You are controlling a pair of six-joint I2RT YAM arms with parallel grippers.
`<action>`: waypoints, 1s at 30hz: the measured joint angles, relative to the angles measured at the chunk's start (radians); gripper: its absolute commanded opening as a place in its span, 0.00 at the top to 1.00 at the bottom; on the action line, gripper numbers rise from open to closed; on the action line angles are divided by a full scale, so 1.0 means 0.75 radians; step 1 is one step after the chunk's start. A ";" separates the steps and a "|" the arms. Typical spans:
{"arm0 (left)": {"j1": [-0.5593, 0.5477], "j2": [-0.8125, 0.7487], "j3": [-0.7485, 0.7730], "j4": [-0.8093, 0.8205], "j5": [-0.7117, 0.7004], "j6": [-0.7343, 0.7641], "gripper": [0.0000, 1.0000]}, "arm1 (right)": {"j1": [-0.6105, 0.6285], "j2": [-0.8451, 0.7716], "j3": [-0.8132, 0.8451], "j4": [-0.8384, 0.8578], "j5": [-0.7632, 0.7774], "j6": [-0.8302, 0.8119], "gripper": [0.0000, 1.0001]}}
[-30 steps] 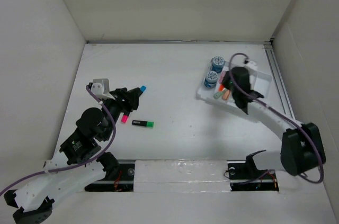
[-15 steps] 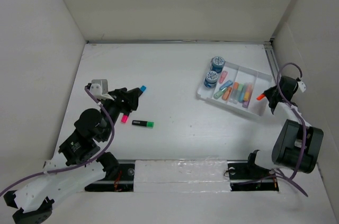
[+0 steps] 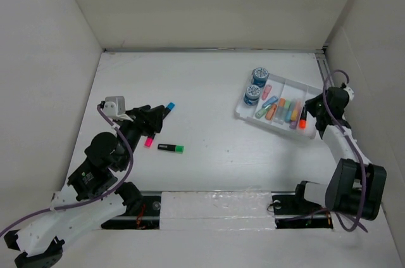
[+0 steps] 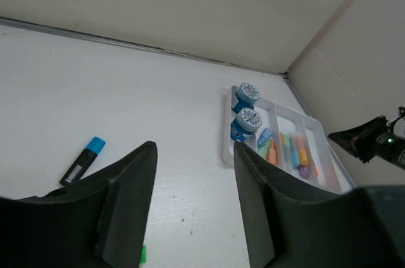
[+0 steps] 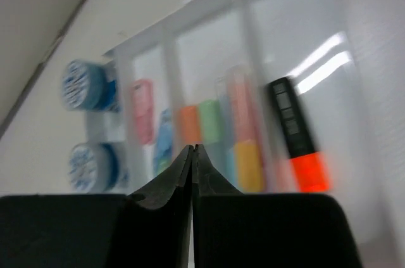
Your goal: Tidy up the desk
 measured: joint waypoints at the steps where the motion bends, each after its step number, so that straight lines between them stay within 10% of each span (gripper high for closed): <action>1: 0.000 0.000 0.000 0.000 -0.001 -0.002 0.64 | 0.059 -0.034 0.001 0.006 -0.013 -0.010 1.00; 5: 0.000 -0.003 0.000 -0.001 -0.015 -0.009 0.88 | 0.468 -0.077 0.007 0.075 -0.069 -0.051 0.99; 7: 0.000 -0.016 0.000 -0.007 -0.035 -0.009 0.94 | 0.748 -0.034 0.023 0.117 -0.077 -0.093 0.83; 9: 0.000 -0.036 0.000 -0.011 -0.060 -0.013 0.94 | 1.045 0.048 0.058 0.151 -0.050 -0.150 0.53; 14: 0.000 -0.066 0.000 -0.011 -0.093 -0.017 0.80 | 1.552 0.393 0.292 0.165 -0.006 -0.334 0.30; 19: 0.000 -0.092 0.000 -0.014 -0.120 -0.034 0.48 | 1.771 0.721 0.556 0.146 0.103 -0.492 0.24; 27: 0.000 -0.120 0.000 -0.011 -0.122 -0.038 0.46 | 1.842 1.013 0.755 0.027 0.234 -0.635 0.29; 30: 0.000 -0.120 0.000 -0.010 -0.122 -0.038 0.46 | 1.876 1.086 0.837 -0.007 0.294 -0.675 0.45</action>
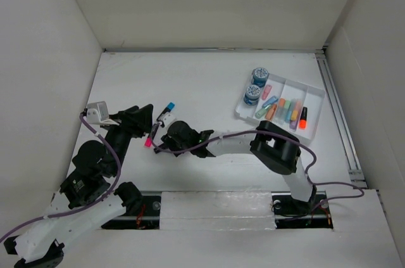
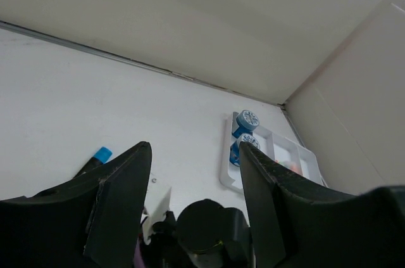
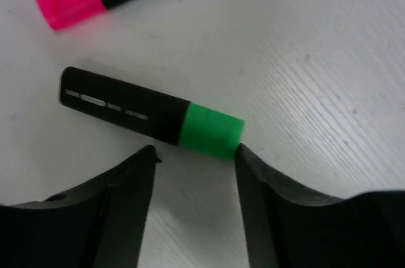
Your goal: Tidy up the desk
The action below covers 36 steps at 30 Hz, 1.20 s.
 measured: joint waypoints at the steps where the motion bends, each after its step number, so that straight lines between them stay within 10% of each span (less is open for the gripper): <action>1: 0.000 0.000 0.000 0.000 0.000 0.000 0.46 | 0.016 0.020 0.029 -0.004 0.024 -0.009 0.69; 5: 0.000 0.000 0.000 0.000 0.000 0.000 0.46 | 0.075 0.083 0.110 -0.003 0.144 -0.025 0.96; 10: 0.000 0.000 0.000 0.000 0.001 0.000 0.46 | 0.095 0.071 0.065 0.045 0.179 -0.024 1.00; 12: 0.000 0.000 0.000 0.000 0.001 0.000 0.46 | 0.093 0.048 0.028 0.062 0.179 -0.025 0.90; 13: 0.000 0.000 0.000 0.000 0.001 0.000 0.46 | 0.090 0.035 0.012 0.064 0.178 -0.026 0.70; 20: 0.000 -0.004 0.000 -0.004 -0.055 -0.019 0.45 | 0.070 0.009 0.006 0.025 0.140 -0.040 0.41; 36: 0.000 -0.064 0.000 -0.010 -0.157 -0.063 0.44 | -0.049 0.402 0.731 -0.150 0.117 0.376 0.27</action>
